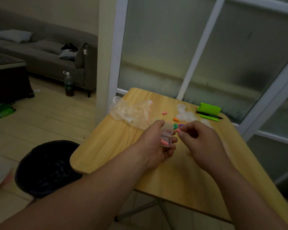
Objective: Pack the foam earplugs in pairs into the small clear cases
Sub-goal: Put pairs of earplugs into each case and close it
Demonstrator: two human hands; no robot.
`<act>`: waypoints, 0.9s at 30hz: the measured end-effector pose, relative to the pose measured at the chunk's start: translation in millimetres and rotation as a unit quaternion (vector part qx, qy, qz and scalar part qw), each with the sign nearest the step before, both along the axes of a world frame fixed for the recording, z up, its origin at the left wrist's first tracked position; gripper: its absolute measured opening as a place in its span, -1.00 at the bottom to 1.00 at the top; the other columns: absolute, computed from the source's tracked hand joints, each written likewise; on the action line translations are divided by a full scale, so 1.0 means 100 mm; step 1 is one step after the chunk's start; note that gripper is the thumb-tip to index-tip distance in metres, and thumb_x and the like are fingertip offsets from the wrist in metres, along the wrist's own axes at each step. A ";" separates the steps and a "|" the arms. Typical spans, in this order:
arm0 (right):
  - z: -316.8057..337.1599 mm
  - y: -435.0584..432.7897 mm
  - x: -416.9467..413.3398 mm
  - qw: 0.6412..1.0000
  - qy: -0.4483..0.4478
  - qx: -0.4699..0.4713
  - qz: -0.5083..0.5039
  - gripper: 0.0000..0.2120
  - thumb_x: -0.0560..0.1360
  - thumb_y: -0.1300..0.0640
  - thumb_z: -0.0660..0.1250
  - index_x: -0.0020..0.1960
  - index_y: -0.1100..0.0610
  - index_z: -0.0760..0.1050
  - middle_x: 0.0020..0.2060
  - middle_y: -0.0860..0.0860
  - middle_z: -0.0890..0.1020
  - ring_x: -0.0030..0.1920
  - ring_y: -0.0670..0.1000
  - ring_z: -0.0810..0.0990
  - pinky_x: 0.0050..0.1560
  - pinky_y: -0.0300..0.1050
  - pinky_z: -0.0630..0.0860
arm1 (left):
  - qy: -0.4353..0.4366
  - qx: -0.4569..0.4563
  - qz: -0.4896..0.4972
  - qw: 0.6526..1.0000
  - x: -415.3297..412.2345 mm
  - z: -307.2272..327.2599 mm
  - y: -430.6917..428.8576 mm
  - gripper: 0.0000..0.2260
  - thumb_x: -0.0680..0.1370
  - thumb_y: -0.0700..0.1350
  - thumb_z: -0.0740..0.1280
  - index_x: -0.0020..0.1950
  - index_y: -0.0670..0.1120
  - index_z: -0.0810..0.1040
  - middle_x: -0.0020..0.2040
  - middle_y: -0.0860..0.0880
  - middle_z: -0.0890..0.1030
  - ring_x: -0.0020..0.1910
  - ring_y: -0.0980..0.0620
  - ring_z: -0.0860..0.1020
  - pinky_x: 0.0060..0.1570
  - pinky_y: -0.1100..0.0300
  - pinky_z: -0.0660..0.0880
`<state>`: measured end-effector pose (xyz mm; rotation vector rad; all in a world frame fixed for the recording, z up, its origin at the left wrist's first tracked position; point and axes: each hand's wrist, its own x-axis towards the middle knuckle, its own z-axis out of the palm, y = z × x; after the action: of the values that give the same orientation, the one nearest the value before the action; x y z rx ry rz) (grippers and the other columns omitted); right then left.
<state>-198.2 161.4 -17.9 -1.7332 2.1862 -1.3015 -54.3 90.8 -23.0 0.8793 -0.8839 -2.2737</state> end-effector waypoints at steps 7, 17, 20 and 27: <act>0.02 0.04 0.10 0.995 0.088 0.020 0.038 -0.93 0.52 0.02 0.52 -0.09 -0.13 0.66 -0.15 -0.15 0.56 -0.08 -0.20 0.53 -0.15 -0.28 0.38 | 0.012 -0.013 -0.030 0.999 -0.13 0.00 0.06 -0.49 0.71 0.19 0.07 0.42 -0.13 0.54 -0.40 0.03 0.48 -0.56 0.14 0.42 -0.34 0.20 0.38; 0.00 0.04 0.10 0.995 0.085 0.030 0.043 -0.91 0.56 -0.01 0.48 0.05 -0.16 0.69 -0.11 -0.17 0.56 -0.08 -0.21 0.53 -0.11 -0.26 0.43 | 0.036 -0.010 -0.046 0.998 -0.13 -0.05 0.03 -0.56 0.71 0.19 0.07 0.32 -0.08 0.55 -0.30 0.02 0.43 -0.49 0.14 0.35 -0.30 0.22 0.35; 0.02 0.02 0.03 1.000 0.003 -0.027 0.012 -0.94 0.59 0.07 0.43 -0.01 -0.07 0.67 -0.13 -0.15 0.65 -0.10 -0.18 0.60 -0.12 -0.23 0.47 | 0.021 -0.028 -0.060 0.998 -0.09 -0.03 0.04 -0.60 0.71 0.19 0.06 0.19 -0.08 0.51 -0.32 -0.01 0.40 -0.40 0.09 0.37 -0.30 0.20 0.33; 0.00 0.02 0.01 0.995 -0.094 0.003 0.015 -0.78 0.69 0.01 0.30 0.30 -0.10 0.61 0.03 -0.19 0.68 0.01 -0.22 0.61 -0.05 -0.21 0.49 | 0.027 -0.029 -0.076 0.996 -0.05 -0.02 0.06 -0.68 0.68 0.16 0.10 0.14 -0.07 0.44 -0.26 -0.04 0.36 -0.35 0.05 0.35 -0.30 0.18 0.31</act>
<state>-196.9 163.6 -18.0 -1.5636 2.0520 -1.3875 -59.2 96.7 -24.8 0.7458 -1.0167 -2.3755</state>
